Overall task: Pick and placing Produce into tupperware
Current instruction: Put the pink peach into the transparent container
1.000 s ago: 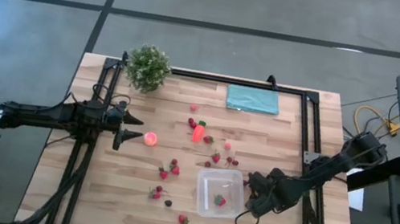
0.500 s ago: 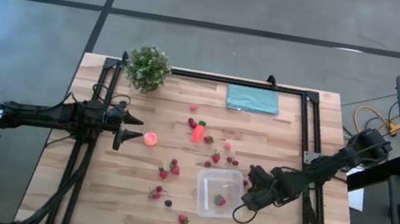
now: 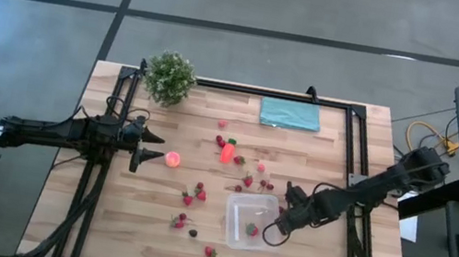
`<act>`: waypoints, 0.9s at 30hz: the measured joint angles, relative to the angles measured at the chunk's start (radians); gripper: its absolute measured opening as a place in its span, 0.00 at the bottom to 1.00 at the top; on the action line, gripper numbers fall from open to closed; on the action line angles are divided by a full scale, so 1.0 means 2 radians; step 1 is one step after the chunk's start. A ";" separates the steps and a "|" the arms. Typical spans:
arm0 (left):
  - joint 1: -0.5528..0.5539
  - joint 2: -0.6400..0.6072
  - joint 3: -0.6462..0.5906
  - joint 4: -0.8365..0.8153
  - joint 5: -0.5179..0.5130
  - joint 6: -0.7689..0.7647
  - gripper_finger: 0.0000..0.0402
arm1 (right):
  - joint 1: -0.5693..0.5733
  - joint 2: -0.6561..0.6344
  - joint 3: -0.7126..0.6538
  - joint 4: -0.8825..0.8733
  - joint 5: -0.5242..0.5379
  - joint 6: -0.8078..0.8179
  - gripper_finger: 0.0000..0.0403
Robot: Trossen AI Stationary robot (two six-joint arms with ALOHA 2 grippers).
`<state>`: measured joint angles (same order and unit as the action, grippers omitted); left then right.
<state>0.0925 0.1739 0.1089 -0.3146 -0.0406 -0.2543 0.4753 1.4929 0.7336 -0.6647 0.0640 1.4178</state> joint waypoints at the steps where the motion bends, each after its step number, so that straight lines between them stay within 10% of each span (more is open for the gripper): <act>1: 0.000 0.000 0.000 0.000 0.000 0.000 0.54 | -0.003 0.001 -0.001 0.000 0.001 0.010 0.65; 27: 0.000 0.000 0.000 0.000 0.000 0.000 0.54 | -0.008 0.017 0.005 0.020 0.015 0.007 0.37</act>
<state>0.0925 0.1741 0.1089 -0.3147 -0.0406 -0.2543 0.4603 1.5276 0.7436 -0.6250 0.0937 1.4311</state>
